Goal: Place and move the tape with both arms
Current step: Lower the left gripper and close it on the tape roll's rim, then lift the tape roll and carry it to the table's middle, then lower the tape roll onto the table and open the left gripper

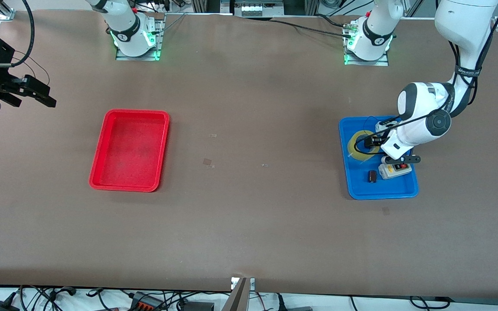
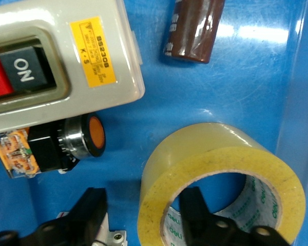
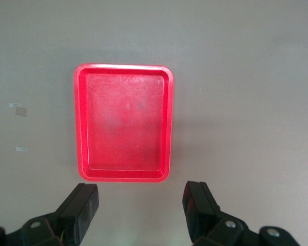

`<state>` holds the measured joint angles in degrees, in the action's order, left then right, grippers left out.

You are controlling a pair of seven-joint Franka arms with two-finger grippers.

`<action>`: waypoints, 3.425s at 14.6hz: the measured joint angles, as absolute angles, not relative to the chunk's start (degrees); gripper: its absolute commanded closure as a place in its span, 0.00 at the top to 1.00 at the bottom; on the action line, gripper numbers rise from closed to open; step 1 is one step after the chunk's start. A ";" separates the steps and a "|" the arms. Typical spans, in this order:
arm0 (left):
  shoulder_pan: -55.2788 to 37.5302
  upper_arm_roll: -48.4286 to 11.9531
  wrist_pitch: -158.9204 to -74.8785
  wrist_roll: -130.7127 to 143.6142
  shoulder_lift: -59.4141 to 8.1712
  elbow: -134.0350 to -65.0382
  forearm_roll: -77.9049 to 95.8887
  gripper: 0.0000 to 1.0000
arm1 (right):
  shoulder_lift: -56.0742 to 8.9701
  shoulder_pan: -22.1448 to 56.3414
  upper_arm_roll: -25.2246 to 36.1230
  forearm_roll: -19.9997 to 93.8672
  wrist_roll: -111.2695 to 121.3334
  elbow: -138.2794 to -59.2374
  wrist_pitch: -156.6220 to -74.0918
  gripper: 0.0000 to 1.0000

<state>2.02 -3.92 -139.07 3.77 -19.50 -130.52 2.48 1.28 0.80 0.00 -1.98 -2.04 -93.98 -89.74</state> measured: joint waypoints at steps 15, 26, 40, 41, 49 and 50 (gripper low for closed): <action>1.76 -4.79 -133.57 4.18 -15.54 -126.95 2.48 0.07 | 1.08 0.82 -0.05 -1.98 -2.03 -93.98 -89.72 0.99; 0.38 -25.06 -125.78 30.43 -13.62 -118.82 2.49 0.07 | 1.08 0.82 -0.06 -1.98 -2.02 -93.99 -89.71 0.99; -23.56 -26.74 -126.13 58.39 -42.01 -93.92 -11.30 0.16 | 1.07 0.82 -0.05 -1.98 -2.02 -94.04 -89.61 0.99; -23.97 -26.72 -126.13 58.42 -42.64 -93.63 -11.31 0.21 | 1.07 0.82 -0.05 -1.98 -2.02 -94.04 -89.61 0.99; -23.92 -25.79 -125.60 58.43 -43.52 -91.33 -11.83 1.00 | 1.07 0.82 -0.06 -1.98 -2.02 -94.04 -89.55 0.99; -23.32 -25.62 -124.85 58.43 -43.22 -90.82 -12.03 1.00 | 1.07 0.82 -0.06 -1.98 -2.02 -94.04 -89.55 0.99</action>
<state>-23.32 -25.62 -124.85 58.43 -43.22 -90.82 -12.03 1.07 0.82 -0.06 -1.98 -2.02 -94.04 -89.55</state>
